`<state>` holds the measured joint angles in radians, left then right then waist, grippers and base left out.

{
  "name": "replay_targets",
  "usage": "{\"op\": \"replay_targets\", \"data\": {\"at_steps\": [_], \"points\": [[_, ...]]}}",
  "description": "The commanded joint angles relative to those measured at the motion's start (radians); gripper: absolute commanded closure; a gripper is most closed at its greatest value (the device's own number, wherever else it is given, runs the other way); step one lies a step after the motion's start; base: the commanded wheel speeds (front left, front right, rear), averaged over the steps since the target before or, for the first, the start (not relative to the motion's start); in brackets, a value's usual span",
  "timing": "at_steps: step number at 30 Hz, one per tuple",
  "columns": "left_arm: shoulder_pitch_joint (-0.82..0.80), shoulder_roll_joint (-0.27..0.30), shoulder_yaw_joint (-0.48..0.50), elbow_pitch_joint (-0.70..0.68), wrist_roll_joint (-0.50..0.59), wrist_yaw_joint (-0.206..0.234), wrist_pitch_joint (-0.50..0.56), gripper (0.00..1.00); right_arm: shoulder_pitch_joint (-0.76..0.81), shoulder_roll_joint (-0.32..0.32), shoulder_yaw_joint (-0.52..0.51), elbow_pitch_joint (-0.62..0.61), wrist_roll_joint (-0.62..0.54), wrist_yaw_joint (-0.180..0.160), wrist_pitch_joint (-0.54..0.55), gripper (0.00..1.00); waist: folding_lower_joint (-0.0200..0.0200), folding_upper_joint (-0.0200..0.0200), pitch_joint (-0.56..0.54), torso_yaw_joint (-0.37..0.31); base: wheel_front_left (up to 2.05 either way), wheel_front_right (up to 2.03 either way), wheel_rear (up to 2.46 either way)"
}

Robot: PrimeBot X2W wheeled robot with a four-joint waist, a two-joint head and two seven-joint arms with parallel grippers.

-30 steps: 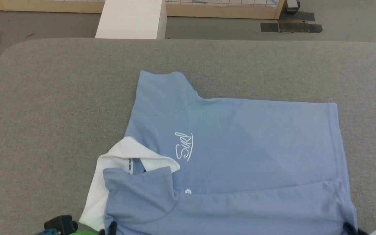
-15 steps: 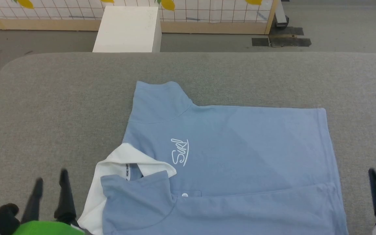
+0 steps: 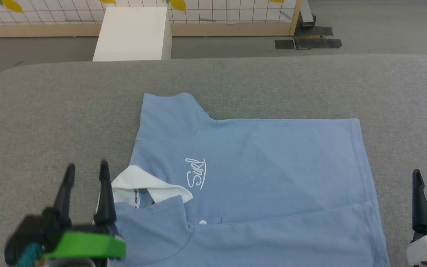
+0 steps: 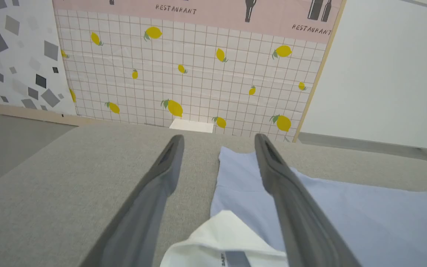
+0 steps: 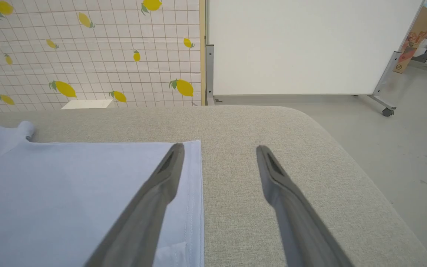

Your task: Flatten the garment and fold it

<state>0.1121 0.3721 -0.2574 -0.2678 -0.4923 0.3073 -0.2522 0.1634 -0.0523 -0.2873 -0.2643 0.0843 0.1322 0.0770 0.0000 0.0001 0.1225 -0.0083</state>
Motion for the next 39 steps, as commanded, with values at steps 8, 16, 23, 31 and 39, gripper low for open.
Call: {"op": "replay_targets", "data": {"at_steps": [8,16,23,31,39], "points": [[-0.410,0.141,0.013,0.045,-0.013,-0.115,0.248,0.00,-0.051,0.002,0.011,-0.014,0.040,-0.002,-0.004,0.00,0.0000,-0.0001,0.124,-0.002,0.00,0.00,0.00],[-0.804,0.146,-0.034,0.214,-0.117,-0.231,0.514,0.00,-0.142,0.002,0.027,-0.062,0.040,-0.002,0.006,0.00,0.0000,-0.0001,0.277,-0.007,0.00,0.00,0.00],[-0.968,0.150,-0.107,0.397,-0.116,-0.305,0.637,0.00,-0.205,0.002,0.060,-0.077,0.049,-0.002,0.008,0.00,0.0000,-0.0001,0.384,-0.039,0.00,0.00,0.00],[-1.021,0.163,-0.152,0.522,-0.122,-0.331,0.751,0.00,-0.219,0.002,0.047,-0.077,0.056,-0.002,0.007,0.00,0.0000,-0.0001,0.444,-0.071,0.00,0.00,0.00],[-1.010,0.179,-0.180,0.563,-0.117,-0.322,0.814,1.00,-0.229,0.002,0.041,-0.073,0.059,-0.002,0.009,0.00,0.0000,-0.0001,0.458,-0.081,0.00,0.00,0.00]]}}
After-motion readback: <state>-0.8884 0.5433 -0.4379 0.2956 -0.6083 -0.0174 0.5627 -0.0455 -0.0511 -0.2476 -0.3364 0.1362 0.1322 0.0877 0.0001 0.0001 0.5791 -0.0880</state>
